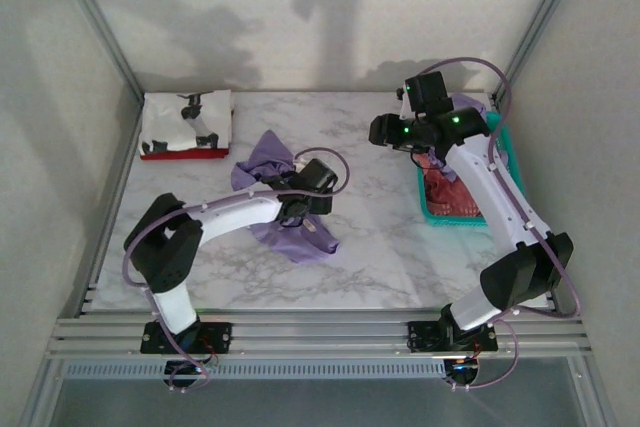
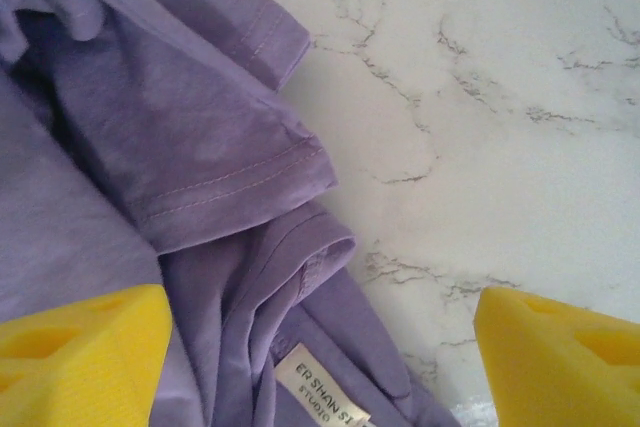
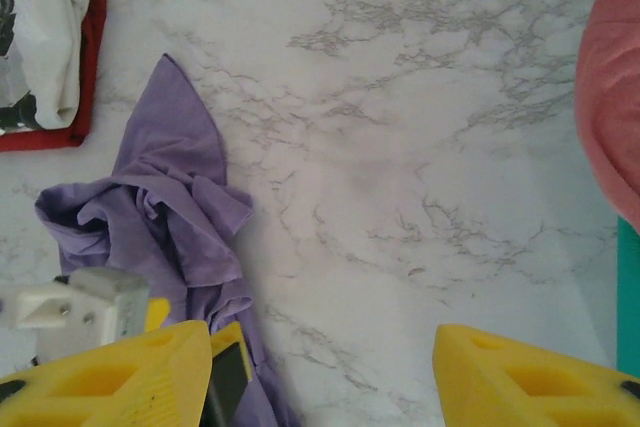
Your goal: Fold and stack the t-shirts
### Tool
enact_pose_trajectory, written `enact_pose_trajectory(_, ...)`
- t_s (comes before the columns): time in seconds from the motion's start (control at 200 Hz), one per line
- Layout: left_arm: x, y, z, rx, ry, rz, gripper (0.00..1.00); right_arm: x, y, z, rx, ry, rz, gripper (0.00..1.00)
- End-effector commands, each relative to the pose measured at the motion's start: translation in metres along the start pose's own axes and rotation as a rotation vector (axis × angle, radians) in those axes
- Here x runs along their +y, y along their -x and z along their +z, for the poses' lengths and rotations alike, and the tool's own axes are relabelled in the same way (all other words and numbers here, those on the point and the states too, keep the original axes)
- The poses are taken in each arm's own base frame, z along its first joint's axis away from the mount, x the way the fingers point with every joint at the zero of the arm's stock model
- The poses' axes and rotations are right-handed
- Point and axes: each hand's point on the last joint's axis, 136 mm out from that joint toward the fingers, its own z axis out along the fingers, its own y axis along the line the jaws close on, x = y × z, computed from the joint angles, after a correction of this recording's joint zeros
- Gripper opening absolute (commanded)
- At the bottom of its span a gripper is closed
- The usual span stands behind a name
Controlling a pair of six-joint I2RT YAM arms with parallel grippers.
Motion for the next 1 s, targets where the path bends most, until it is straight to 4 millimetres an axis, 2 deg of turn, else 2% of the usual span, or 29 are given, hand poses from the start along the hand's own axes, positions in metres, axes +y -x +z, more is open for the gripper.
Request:
enact_pose_trajectory(0.0, 0.002, -0.010, 0.012, 0.058, 0.055, 0.069, 0.75, -0.001, -0.003, 0.001, 0.019, 0.020, -0.025, 0.61)
enact_pose_trajectory(0.165, 0.009, -0.019, 0.030, 0.098, 0.122, 0.075, 0.62, -0.001, -0.004, -0.009, -0.004, 0.039, -0.015, 0.62)
enact_pose_trajectory(0.35, 0.011, -0.023, 0.038, 0.103, 0.154, 0.086, 0.42, 0.001, -0.006, -0.012, 0.018, 0.062, -0.010, 0.62)
enact_pose_trajectory(0.441, 0.013, -0.021, 0.037, 0.087, 0.180, 0.090, 0.24, 0.003, -0.009, -0.014, 0.032, 0.073, -0.009, 0.62)
enact_pose_trajectory(0.516, 0.016, -0.016, 0.032, 0.065, 0.208, 0.090, 0.03, 0.004, -0.009, -0.017, 0.031, 0.077, -0.007, 0.62)
enact_pose_trajectory(0.526, 0.016, -0.014, 0.030, 0.059, 0.210, 0.090, 0.00, 0.004, -0.010, -0.018, 0.031, 0.078, -0.006, 0.62)
enact_pose_trajectory(0.611, 0.015, 0.005, 0.011, 0.001, 0.221, 0.097, 0.00, 0.005, -0.009, -0.023, 0.021, 0.081, -0.007, 0.62)
enact_pose_trajectory(0.661, 0.006, 0.020, -0.006, -0.040, 0.191, 0.116, 0.00, 0.004, -0.010, -0.026, 0.015, 0.080, -0.007, 0.62)
enact_pose_trajectory(0.766, -0.026, 0.056, -0.041, -0.108, 0.092, 0.176, 0.00, 0.001, -0.012, -0.031, 0.001, 0.072, 0.009, 0.62)
enact_pose_trajectory(0.906, -0.074, 0.102, -0.095, -0.217, -0.014, 0.272, 0.00, -0.014, -0.008, -0.045, -0.035, 0.064, 0.107, 0.62)
enact_pose_trajectory(0.991, -0.089, 0.127, -0.136, -0.308, -0.046, 0.274, 0.00, -0.018, -0.007, -0.054, -0.045, 0.092, 0.155, 0.62)
